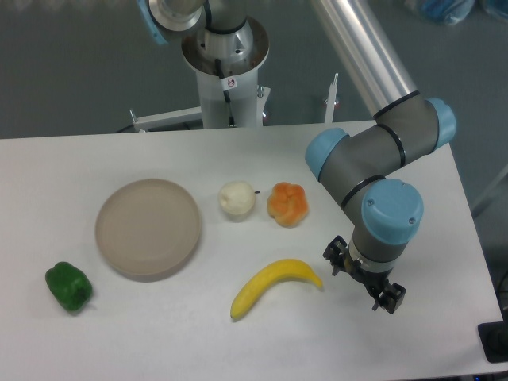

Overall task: Pick up the banana from the table
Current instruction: 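Move the gripper over the yellow banana and lower toward it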

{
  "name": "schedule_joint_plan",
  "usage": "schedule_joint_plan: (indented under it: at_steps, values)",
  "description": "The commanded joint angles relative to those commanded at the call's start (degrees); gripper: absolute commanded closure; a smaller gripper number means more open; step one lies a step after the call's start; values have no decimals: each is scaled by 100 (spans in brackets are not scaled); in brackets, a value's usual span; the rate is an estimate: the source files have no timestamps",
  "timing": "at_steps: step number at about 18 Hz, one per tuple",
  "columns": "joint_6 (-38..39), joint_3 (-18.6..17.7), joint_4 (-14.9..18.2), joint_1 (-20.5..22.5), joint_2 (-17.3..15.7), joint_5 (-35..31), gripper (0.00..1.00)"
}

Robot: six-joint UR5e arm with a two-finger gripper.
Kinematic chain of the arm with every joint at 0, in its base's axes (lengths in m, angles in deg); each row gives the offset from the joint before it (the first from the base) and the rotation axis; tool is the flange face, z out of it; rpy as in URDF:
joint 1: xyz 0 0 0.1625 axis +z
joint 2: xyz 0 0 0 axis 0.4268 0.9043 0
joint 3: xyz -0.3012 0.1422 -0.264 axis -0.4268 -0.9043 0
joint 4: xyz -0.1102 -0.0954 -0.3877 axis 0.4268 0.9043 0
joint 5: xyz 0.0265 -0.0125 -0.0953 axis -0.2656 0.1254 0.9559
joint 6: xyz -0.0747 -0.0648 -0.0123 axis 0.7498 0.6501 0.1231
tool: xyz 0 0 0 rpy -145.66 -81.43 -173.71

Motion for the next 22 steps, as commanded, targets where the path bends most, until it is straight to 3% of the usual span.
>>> schedule_joint_plan:
  at_steps: [11, 12, 15, 18, 22]
  values:
    - [123, -96, 88, -70, -158, 53, 0]
    - [184, -227, 79, -96, -237, 61, 0]
    - [316, -1079, 18, -359, -719, 79, 0]
    - [728, -1187, 0, -658, -756, 79, 0]
    - [993, -1221, -474, -844, -563, 70, 0]
